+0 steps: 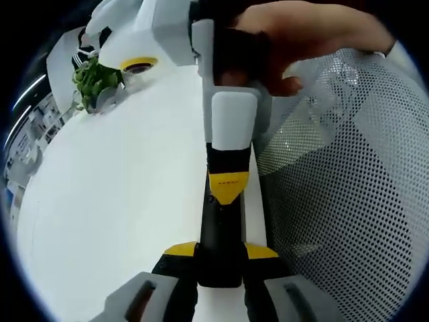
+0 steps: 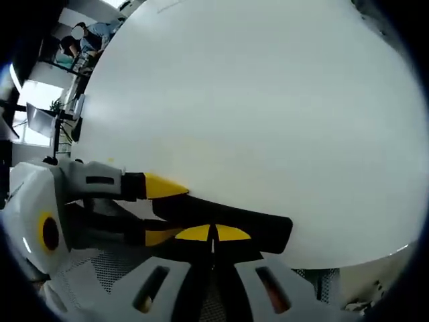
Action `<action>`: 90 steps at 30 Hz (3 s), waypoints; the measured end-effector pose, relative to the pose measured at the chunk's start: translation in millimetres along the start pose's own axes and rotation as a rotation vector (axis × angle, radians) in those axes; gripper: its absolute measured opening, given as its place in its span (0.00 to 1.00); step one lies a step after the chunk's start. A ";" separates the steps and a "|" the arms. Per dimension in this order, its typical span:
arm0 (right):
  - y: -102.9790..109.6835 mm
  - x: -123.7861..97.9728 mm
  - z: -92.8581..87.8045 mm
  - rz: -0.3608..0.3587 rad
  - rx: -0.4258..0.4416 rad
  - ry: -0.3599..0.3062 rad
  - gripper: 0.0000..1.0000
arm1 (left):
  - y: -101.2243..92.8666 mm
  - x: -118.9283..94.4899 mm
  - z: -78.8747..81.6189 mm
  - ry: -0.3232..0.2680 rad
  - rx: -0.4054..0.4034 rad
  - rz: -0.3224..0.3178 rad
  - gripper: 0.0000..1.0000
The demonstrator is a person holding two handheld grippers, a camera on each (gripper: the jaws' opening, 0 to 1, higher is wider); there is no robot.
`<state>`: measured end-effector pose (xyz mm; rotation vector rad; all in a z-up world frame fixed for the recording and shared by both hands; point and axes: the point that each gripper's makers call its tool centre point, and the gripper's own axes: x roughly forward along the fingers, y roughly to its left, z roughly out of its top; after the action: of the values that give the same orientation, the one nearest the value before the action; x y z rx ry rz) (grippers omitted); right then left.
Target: Press the specified remote control buttons in sequence, fully releasing each button before pressing the next.
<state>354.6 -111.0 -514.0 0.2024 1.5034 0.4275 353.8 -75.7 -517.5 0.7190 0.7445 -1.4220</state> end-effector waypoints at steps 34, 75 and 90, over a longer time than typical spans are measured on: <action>0.0 -0.3 -12.4 0.014 -0.006 0.030 0.00 | -0.4 -0.3 0.7 -0.010 -0.003 0.001 0.25; 11.4 -6.3 0.3 0.073 0.012 -0.045 0.00 | 0.3 0.7 1.0 -0.016 -0.014 0.010 0.25; 11.0 5.2 6.1 0.050 -0.023 -0.053 0.00 | -0.1 0.7 1.3 -0.023 -0.003 0.004 0.25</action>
<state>359.0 -98.0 -514.1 0.2320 1.4434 0.4751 353.7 -77.1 -517.4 0.7006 0.7262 -1.4231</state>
